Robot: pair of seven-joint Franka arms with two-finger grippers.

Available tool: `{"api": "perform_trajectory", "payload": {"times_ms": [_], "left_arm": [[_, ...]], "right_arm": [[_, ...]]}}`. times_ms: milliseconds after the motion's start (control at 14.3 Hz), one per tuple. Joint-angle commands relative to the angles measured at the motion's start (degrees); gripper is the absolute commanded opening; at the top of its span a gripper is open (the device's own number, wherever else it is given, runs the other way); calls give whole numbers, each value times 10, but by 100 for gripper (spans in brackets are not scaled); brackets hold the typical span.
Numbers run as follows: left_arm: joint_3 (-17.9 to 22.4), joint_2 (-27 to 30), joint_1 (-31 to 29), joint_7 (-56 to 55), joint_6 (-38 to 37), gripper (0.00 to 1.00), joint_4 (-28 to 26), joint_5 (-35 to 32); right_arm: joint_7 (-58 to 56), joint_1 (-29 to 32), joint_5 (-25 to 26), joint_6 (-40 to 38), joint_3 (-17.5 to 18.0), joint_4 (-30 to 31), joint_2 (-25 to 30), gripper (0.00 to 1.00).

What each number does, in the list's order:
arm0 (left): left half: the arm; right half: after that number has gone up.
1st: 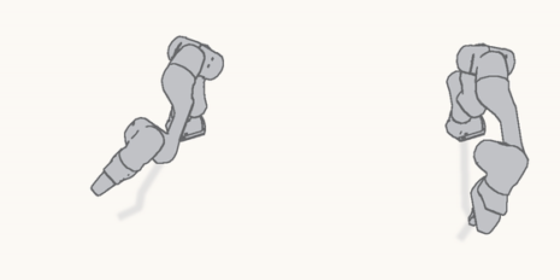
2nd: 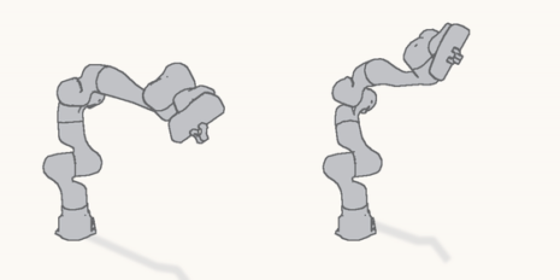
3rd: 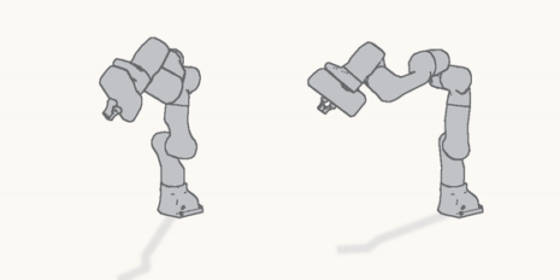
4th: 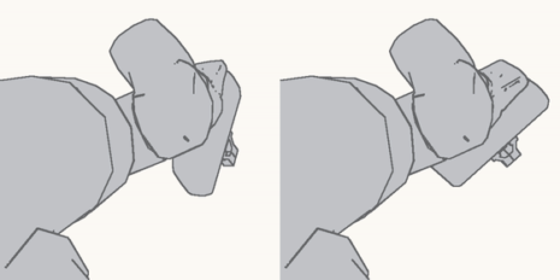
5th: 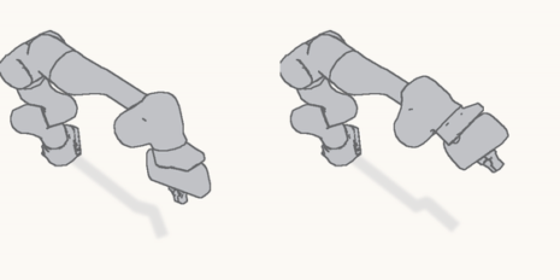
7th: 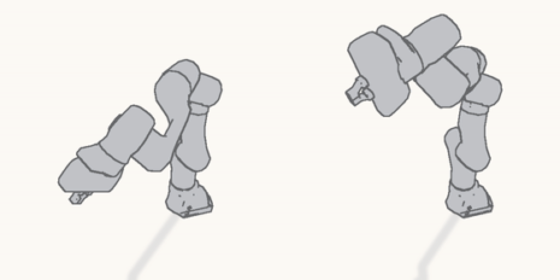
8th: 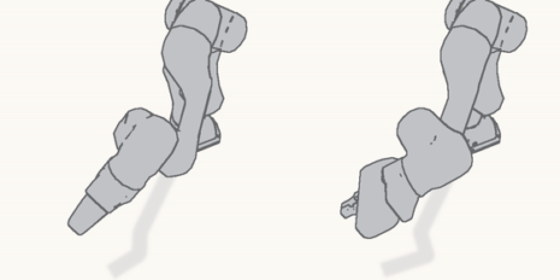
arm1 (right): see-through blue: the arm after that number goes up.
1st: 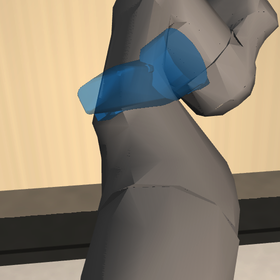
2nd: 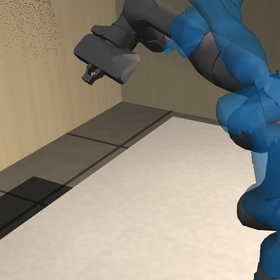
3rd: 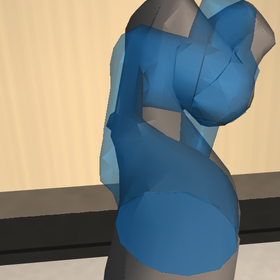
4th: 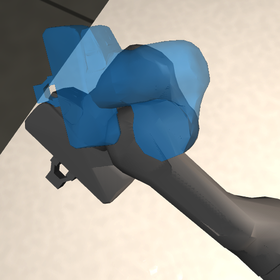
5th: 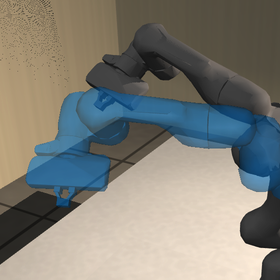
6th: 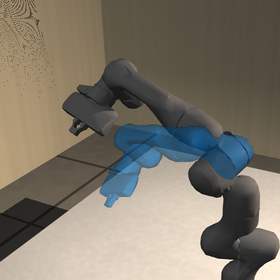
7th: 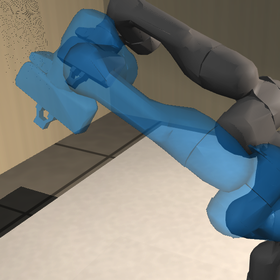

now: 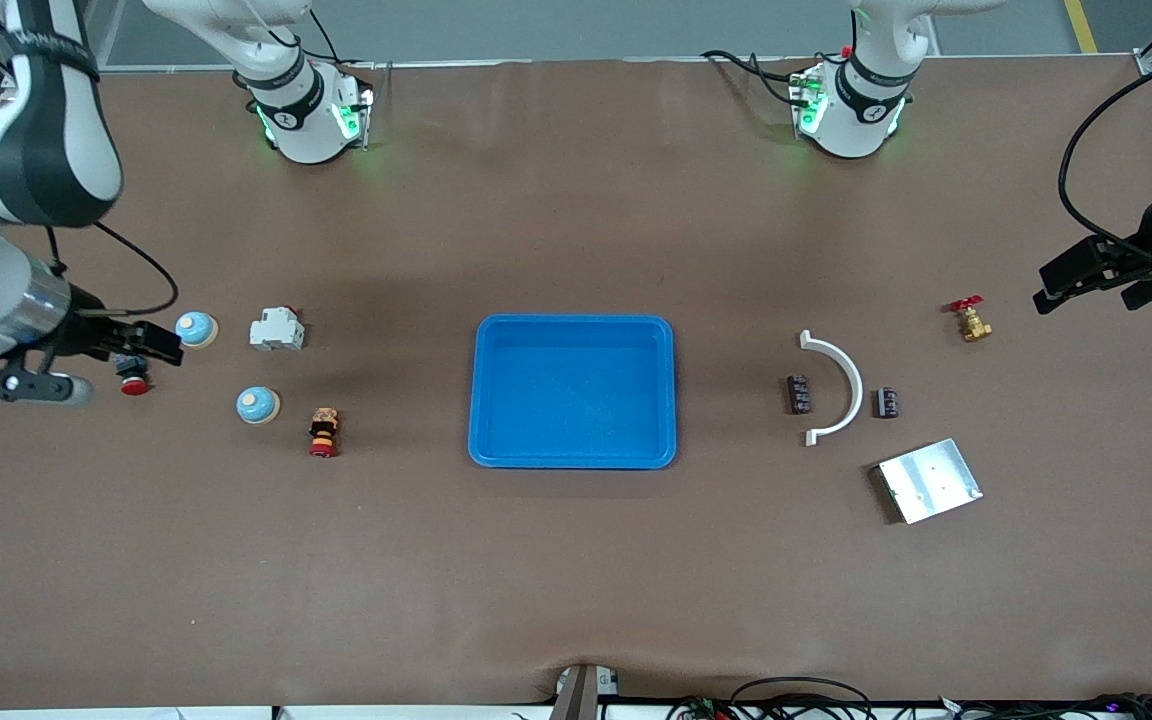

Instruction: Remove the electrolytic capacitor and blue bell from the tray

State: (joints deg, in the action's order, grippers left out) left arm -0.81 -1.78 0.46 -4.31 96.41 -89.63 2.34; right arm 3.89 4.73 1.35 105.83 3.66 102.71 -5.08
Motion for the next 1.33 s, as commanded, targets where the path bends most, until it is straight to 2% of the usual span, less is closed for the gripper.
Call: {"api": "perform_trajectory", "payload": {"times_ms": [0,351,772,912,1052,1263], "left_arm": [[-1,-5,1,4,-12,100,14,-11],[-1,-5,0,4,-12,100,14,-10],[-1,-5,0,4,-12,100,14,-11],[-1,-5,0,4,-13,100,14,-11],[-2,-5,0,4,-13,100,14,-11],[-1,-5,0,4,-12,100,14,-11]], "right_arm": [[2,3,-6,-24,-1,2,37,100],[2,0,-13,-60,2,-6,74,100],[0,2,-13,-130,0,-105,68,100],[5,3,-14,-144,0,-116,67,100],[20,7,-44,-159,-3,-117,67,100],[13,5,-47,-183,-2,-118,67,100]]}}
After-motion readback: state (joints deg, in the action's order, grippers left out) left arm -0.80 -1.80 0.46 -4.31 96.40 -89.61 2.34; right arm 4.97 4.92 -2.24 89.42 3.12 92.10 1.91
